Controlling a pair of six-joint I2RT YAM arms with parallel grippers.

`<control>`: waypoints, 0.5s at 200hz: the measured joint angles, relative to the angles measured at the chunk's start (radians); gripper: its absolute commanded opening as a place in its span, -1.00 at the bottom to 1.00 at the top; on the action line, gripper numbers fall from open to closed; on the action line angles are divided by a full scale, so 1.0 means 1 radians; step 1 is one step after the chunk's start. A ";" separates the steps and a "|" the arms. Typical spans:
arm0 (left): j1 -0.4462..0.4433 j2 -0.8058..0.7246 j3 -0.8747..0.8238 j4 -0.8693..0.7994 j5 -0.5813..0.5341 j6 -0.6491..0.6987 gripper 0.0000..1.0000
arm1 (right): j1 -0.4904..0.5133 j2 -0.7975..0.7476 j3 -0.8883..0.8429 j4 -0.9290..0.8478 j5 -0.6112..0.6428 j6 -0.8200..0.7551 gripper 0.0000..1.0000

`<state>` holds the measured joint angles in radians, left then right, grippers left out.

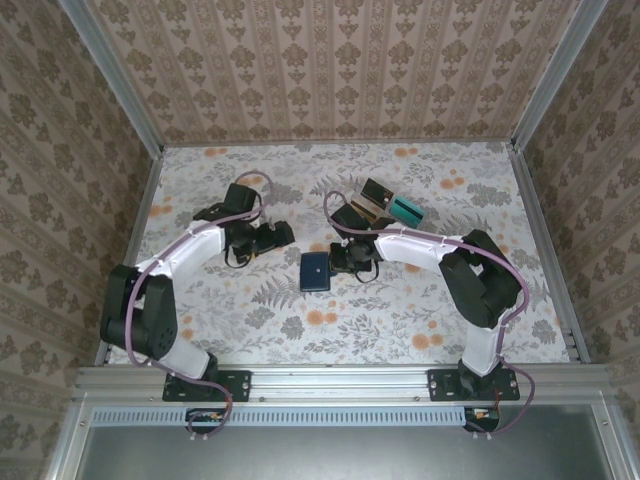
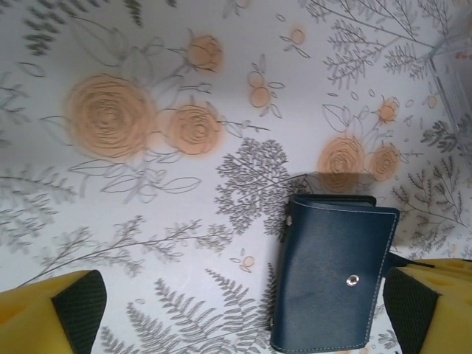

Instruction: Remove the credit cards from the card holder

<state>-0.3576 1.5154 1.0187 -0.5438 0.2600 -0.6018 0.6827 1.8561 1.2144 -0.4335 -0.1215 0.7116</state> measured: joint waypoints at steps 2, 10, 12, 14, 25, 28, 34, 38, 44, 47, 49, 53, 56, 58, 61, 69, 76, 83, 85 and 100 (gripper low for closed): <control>0.002 -0.006 -0.003 -0.002 -0.003 0.000 1.00 | 0.000 -0.001 0.000 0.001 0.000 -0.003 -0.78; 0.011 -0.024 -0.012 -0.003 -0.011 0.000 1.00 | 0.001 -0.007 0.000 0.005 0.000 -0.007 -0.79; 0.014 -0.028 -0.014 -0.003 -0.013 0.000 1.00 | 0.001 -0.010 -0.001 0.006 0.000 -0.007 -0.79; 0.016 -0.033 -0.017 -0.004 -0.014 0.000 1.00 | 0.001 -0.012 -0.001 0.008 -0.001 -0.008 -0.78; 0.035 -0.058 -0.027 -0.004 -0.024 0.000 1.00 | 0.003 -0.035 -0.009 0.023 -0.007 -0.014 -0.78; 0.040 -0.064 -0.029 -0.004 -0.026 0.000 1.00 | 0.003 -0.043 -0.011 0.027 -0.011 -0.018 -0.78; 0.052 -0.076 -0.034 -0.004 -0.031 -0.001 1.00 | 0.004 -0.061 -0.013 0.032 -0.018 -0.022 -0.78; 0.061 -0.086 -0.037 -0.003 -0.034 -0.003 1.00 | 0.005 -0.074 -0.014 0.038 -0.022 -0.028 -0.77; 0.072 -0.098 -0.042 -0.004 -0.038 -0.004 1.00 | 0.006 -0.093 -0.014 0.047 -0.030 -0.032 -0.77; 0.077 -0.105 -0.045 -0.004 -0.040 -0.004 1.00 | 0.007 -0.104 -0.014 0.051 -0.034 -0.032 -0.77; 0.081 -0.109 -0.046 -0.005 -0.041 -0.005 1.00 | 0.008 -0.110 -0.014 0.057 -0.038 -0.033 -0.77; 0.088 -0.116 -0.050 -0.004 -0.042 -0.005 1.00 | 0.010 -0.122 -0.014 0.065 -0.044 -0.035 -0.77; 0.093 -0.122 -0.052 -0.004 -0.045 -0.005 1.00 | 0.012 -0.131 -0.014 0.071 -0.049 -0.036 -0.77; 0.097 -0.127 -0.054 -0.004 -0.045 -0.005 1.00 | 0.013 -0.137 -0.013 0.075 -0.051 -0.037 -0.77; 0.101 -0.132 -0.056 -0.004 -0.046 -0.006 1.00 | 0.015 -0.144 -0.013 0.080 -0.055 -0.037 -0.76; 0.114 -0.149 -0.065 -0.003 -0.049 -0.007 1.00 | 0.025 -0.159 -0.005 0.092 -0.068 -0.039 -0.76; 0.124 -0.161 -0.073 -0.002 -0.049 -0.007 1.00 | 0.033 -0.163 0.006 0.097 -0.075 -0.040 -0.76; 0.133 -0.174 -0.082 -0.002 -0.049 -0.008 1.00 | 0.045 -0.161 0.021 0.101 -0.082 -0.039 -0.76; 0.135 -0.177 -0.085 -0.002 -0.049 -0.007 1.00 | 0.048 -0.161 0.024 0.102 -0.084 -0.039 -0.76; 0.151 -0.195 -0.101 -0.002 -0.048 -0.008 1.00 | 0.070 -0.144 0.052 0.113 -0.097 -0.037 -0.77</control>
<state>-0.2066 1.3201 0.9173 -0.5457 0.2115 -0.6094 0.7525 1.7119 1.2667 -0.3210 -0.2180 0.6743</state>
